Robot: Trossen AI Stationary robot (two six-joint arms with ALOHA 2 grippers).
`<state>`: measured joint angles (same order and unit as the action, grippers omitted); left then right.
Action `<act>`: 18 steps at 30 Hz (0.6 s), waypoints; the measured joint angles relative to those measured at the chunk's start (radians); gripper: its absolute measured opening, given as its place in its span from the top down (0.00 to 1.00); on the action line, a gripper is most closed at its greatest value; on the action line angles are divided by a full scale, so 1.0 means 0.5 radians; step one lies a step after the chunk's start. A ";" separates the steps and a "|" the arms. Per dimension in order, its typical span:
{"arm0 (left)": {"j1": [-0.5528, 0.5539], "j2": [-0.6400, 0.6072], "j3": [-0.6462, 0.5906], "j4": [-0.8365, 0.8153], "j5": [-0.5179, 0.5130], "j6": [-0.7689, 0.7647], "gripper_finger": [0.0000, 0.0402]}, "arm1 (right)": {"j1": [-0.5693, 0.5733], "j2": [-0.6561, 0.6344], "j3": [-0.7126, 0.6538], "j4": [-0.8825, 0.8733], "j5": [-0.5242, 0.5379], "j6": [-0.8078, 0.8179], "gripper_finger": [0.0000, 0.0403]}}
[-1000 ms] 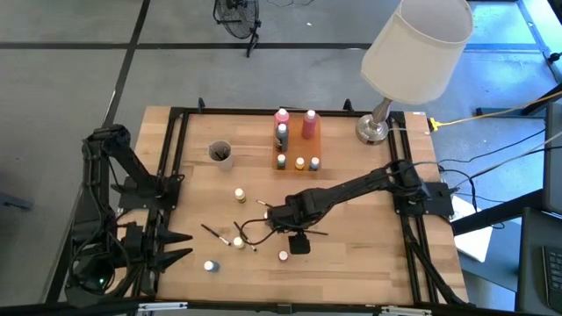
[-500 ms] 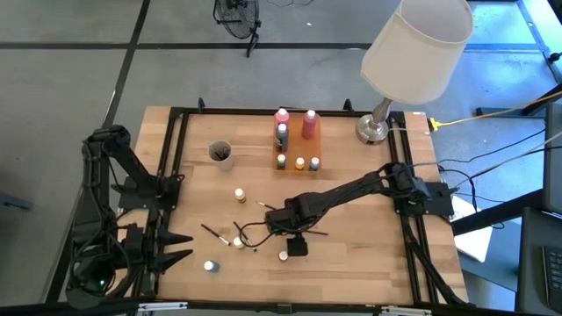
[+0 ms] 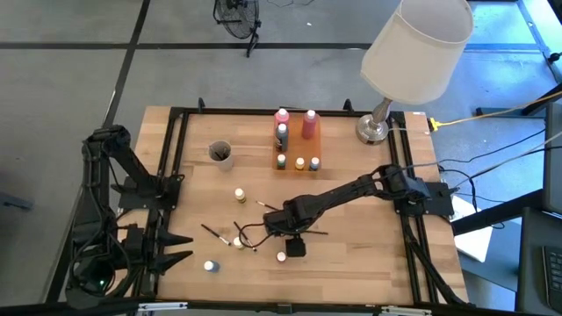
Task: Pick & Place Paint Supplies
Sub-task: Put the silver paint brush into the white cup
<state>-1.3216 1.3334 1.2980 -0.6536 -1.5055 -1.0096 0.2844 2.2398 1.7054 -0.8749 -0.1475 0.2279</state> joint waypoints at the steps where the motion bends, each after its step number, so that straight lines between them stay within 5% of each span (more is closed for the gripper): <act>1: 0.000 0.000 0.000 0.000 0.001 0.000 0.68 | -0.003 0.000 0.000 -0.006 -0.014 -0.001 0.31; 18: -0.017 0.000 0.000 -0.001 0.023 0.004 0.68 | -0.055 0.000 0.000 -0.008 -0.034 -0.009 0.31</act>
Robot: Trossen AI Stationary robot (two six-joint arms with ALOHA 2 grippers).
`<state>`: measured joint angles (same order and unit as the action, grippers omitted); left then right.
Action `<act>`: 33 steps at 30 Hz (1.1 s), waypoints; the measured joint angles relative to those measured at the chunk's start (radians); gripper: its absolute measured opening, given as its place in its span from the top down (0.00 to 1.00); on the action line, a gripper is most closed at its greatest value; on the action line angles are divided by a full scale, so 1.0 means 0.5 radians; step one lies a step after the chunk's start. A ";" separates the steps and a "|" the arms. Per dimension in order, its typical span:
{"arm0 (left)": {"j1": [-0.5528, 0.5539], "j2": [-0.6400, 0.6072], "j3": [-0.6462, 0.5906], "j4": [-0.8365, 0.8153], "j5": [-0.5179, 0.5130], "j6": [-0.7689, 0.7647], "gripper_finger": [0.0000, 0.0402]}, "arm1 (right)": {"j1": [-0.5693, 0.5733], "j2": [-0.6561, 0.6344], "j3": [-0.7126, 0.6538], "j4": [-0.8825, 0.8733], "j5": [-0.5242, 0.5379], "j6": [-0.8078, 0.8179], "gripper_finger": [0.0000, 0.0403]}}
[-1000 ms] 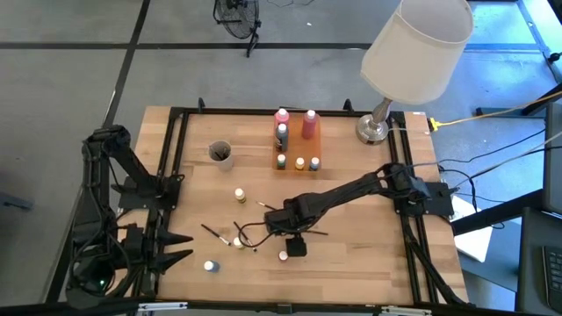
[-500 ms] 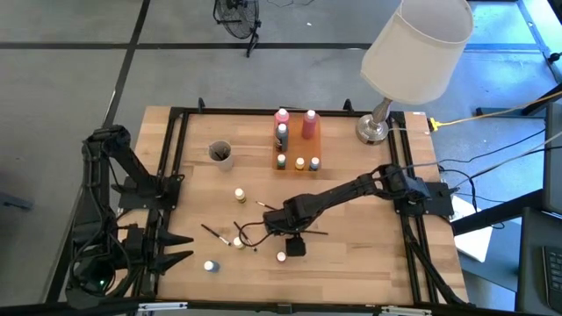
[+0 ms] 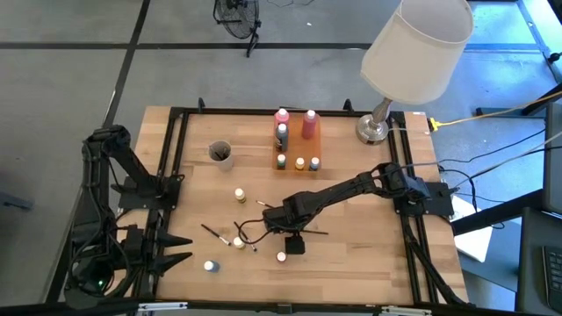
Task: Pick & Place Paint Supplies
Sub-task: Put the silver paint brush into the white cup
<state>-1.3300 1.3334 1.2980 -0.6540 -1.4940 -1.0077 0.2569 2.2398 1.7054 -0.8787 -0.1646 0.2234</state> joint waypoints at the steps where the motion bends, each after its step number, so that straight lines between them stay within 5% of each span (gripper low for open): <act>1: 0.000 0.000 0.000 0.000 0.001 0.000 0.68 | -0.005 0.000 -0.001 -0.001 0.000 0.000 0.31; 33: 0.000 0.000 0.000 -0.002 0.057 0.069 0.68 | -0.014 -0.009 -0.072 0.081 0.008 0.009 0.31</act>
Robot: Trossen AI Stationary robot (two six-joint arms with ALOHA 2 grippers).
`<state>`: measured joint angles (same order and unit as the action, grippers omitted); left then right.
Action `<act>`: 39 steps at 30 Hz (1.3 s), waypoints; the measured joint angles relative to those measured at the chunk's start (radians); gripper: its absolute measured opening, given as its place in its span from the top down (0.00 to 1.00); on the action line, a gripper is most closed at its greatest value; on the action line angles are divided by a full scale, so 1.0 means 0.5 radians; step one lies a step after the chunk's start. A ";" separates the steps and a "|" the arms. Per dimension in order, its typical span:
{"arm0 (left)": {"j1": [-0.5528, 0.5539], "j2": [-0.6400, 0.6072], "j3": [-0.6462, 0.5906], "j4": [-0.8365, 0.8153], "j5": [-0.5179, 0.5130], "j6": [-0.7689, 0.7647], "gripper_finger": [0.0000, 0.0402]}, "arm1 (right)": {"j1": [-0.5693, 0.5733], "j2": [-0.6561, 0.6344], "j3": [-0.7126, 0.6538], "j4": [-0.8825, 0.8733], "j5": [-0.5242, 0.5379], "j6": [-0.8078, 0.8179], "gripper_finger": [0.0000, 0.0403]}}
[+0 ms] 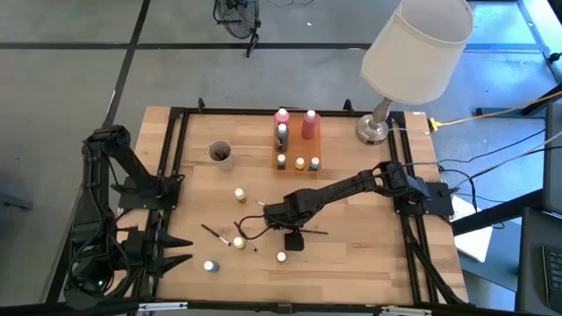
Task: Pick & Place Paint Supplies
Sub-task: Put the silver paint brush into the white cup
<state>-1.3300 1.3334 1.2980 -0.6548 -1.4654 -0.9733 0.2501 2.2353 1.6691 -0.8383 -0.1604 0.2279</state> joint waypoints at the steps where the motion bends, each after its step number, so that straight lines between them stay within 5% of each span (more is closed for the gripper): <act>1: 0.000 0.000 0.000 0.000 -0.001 0.000 0.68 | 0.000 0.000 0.000 -0.001 -0.001 0.000 0.31; 17: 0.000 0.000 0.000 0.000 0.000 -0.015 0.68 | 0.001 0.002 0.000 -0.014 0.015 -0.031 0.47; 39: 0.000 0.000 0.000 0.001 0.002 -0.021 0.68 | 0.088 0.003 -0.001 -0.014 0.259 -0.068 0.48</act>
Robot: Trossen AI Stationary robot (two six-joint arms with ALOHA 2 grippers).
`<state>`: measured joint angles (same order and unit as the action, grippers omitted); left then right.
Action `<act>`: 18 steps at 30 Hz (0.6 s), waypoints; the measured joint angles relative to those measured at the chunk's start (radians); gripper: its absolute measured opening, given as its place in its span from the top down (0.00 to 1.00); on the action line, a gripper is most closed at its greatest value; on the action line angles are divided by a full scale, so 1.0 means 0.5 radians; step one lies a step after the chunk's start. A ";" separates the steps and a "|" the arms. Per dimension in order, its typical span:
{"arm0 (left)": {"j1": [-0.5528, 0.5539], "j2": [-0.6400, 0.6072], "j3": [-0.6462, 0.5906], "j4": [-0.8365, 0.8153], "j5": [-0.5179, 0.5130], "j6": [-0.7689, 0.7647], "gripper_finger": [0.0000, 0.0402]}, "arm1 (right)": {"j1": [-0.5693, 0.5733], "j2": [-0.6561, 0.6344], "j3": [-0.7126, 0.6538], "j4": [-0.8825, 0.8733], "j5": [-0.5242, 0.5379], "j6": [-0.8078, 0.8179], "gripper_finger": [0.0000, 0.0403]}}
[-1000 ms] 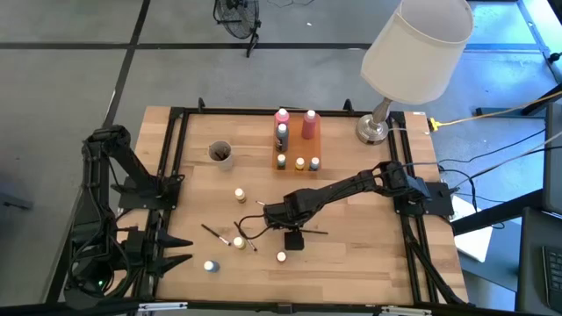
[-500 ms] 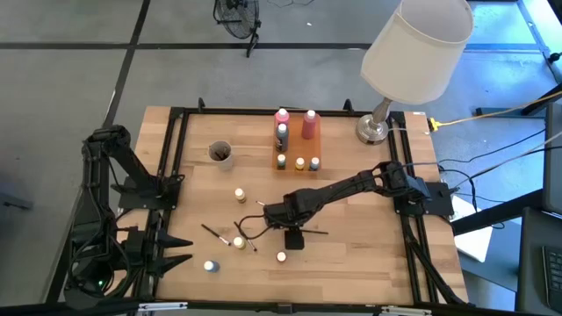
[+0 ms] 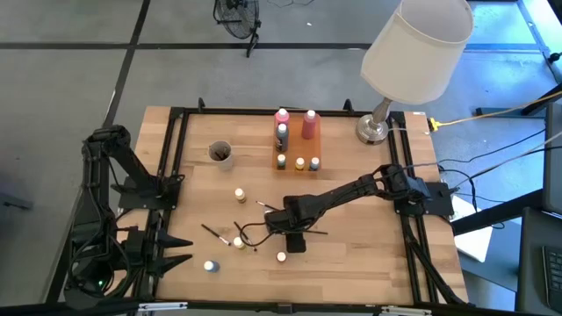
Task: Pick & Place Paint Supplies
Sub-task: Put the silver paint brush into the white cup
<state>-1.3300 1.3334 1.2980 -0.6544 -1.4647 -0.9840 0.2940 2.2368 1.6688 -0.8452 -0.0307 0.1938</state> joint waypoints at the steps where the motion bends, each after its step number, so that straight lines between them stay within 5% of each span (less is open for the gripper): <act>1: 0.000 0.000 0.000 0.000 0.000 0.000 0.68 | 0.002 0.000 -0.001 0.000 0.005 -0.001 0.48; 18: 0.000 0.000 0.000 0.001 0.000 0.000 0.68 | 0.003 0.001 -0.002 0.008 0.077 0.001 0.50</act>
<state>-1.3300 1.3334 1.2980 -0.6540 -1.4647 -0.9840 0.2955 2.2372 1.6680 -0.8413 0.0078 0.1944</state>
